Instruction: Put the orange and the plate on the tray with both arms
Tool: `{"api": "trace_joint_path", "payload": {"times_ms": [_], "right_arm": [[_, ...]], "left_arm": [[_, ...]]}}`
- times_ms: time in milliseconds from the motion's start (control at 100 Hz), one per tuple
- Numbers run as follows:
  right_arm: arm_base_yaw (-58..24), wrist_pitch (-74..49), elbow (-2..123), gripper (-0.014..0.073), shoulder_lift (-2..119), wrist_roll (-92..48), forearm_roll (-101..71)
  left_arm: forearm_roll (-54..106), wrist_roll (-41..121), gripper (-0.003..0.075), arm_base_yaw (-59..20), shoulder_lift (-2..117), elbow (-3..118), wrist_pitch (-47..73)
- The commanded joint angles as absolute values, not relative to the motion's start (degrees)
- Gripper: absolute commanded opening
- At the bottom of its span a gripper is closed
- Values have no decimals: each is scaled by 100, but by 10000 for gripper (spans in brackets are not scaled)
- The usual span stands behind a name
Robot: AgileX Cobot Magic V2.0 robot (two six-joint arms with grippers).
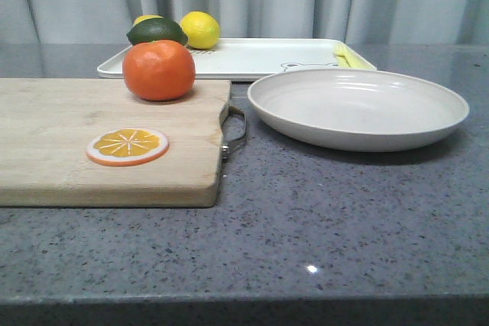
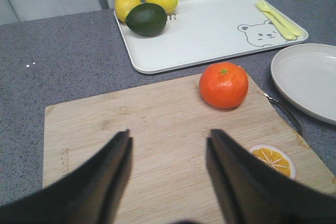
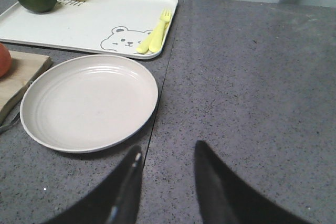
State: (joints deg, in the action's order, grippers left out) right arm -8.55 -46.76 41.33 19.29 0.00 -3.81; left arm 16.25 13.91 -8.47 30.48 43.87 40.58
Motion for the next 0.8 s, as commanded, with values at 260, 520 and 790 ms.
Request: {"api": "trace_joint_path", "payload": {"times_ms": [260, 520, 790], "right_arm": [[-833, -4123, 4324, 530, 2044, 0, -413], [-833, -4116, 4324, 531, 2044, 0, -413], [-833, -4116, 4324, 531, 2044, 0, -413]], "left_arm": [[2620, 2469, 646, -837, 3205, 4584, 3483], [5239, 4636, 645, -837, 4483, 4644, 3286], [6137, 5775, 645, -1117, 6166, 5395, 2882]]}}
